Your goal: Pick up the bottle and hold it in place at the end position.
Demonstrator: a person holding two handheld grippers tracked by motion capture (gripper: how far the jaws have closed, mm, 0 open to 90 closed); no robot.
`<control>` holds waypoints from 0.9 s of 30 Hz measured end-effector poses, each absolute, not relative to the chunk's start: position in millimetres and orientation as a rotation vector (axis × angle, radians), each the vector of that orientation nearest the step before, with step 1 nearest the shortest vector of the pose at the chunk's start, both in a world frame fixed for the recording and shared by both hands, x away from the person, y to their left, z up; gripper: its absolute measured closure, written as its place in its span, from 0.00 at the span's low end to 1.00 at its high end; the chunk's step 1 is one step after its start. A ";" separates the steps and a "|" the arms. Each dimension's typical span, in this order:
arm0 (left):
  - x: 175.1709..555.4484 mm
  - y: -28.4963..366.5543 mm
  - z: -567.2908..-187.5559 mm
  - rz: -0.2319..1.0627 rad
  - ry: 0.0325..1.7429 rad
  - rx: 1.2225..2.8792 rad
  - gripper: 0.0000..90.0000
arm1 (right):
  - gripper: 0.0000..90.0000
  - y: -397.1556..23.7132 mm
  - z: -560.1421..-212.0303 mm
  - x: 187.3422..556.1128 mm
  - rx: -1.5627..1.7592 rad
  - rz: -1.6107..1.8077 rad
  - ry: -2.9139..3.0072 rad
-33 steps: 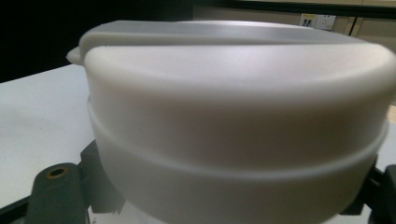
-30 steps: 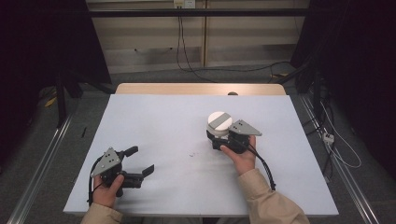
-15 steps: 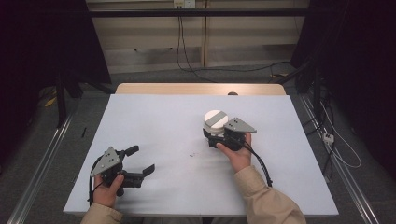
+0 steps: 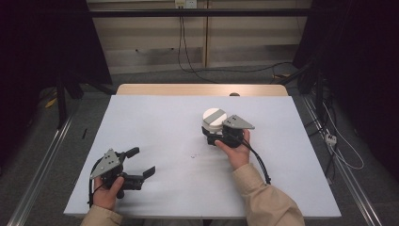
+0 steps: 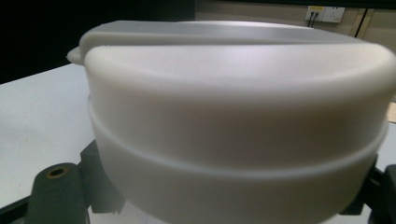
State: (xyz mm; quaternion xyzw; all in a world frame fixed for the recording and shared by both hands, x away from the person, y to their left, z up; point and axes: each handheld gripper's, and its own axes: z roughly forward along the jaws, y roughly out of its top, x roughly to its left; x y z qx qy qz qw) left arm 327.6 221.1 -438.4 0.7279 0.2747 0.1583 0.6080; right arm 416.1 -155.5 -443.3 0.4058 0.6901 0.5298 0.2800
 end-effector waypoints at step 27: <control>329.6 221.9 -439.9 0.364 0.630 1.688 0.04 | 0.20 -139.1 -450.8 428.5 1.064 1.434 1.905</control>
